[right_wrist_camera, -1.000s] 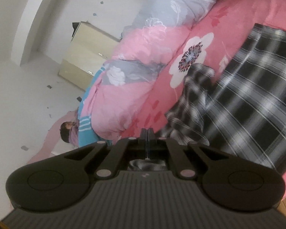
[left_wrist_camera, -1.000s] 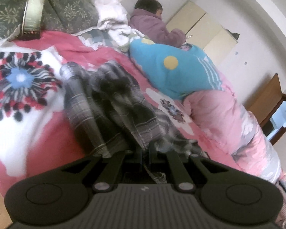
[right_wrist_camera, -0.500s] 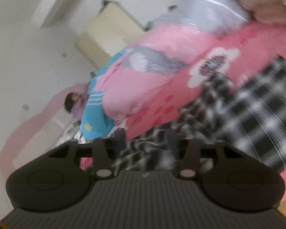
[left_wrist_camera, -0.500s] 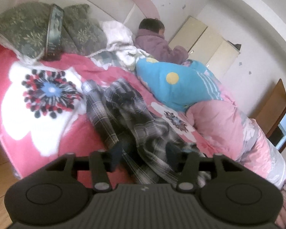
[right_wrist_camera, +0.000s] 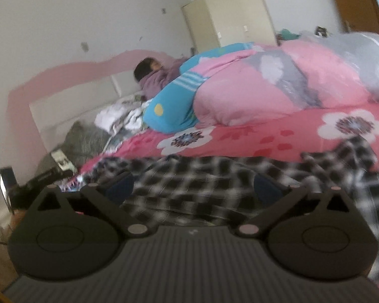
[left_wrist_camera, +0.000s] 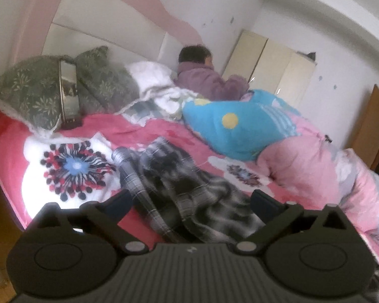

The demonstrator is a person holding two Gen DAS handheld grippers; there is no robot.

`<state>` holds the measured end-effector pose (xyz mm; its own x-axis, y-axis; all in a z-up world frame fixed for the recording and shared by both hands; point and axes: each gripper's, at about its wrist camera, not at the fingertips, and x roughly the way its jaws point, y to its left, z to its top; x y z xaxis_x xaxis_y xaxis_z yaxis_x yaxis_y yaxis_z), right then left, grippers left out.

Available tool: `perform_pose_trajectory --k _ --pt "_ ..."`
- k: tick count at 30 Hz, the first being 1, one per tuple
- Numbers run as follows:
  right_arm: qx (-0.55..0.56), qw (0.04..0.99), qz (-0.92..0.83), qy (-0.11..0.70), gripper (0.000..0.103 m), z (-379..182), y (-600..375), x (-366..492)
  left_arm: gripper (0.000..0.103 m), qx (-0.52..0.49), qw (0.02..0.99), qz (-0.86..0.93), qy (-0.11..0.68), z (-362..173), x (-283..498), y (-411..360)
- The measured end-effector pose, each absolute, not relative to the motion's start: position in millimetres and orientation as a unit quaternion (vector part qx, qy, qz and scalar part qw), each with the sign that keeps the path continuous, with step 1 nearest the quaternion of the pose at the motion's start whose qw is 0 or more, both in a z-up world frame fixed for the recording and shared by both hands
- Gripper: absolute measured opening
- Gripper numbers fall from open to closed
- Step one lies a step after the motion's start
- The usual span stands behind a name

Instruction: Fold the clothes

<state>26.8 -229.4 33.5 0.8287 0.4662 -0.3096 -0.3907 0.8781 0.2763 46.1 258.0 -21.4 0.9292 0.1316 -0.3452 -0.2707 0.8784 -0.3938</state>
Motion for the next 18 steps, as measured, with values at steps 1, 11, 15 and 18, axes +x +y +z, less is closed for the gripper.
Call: perform_pose_trajectory --k 1,11,15,18 --pt "0.090 0.951 0.228 0.190 0.102 32.9 -219.9 32.7 0.102 -0.224 0.955 0.109 0.160 -23.7 50.1 260.2" --pt "-0.035 0.946 0.272 0.175 0.102 29.9 -103.9 85.3 0.103 -0.223 0.958 0.111 0.145 -21.4 88.3 278.1" --pt "-0.078 0.939 0.287 0.175 0.102 28.5 -63.9 96.6 0.103 -0.222 0.958 0.109 0.144 -23.2 100.5 285.8" --pt "-0.107 0.934 0.294 0.175 0.102 24.7 -37.4 101.6 0.103 -0.220 0.958 0.112 0.147 -27.8 106.1 293.2"
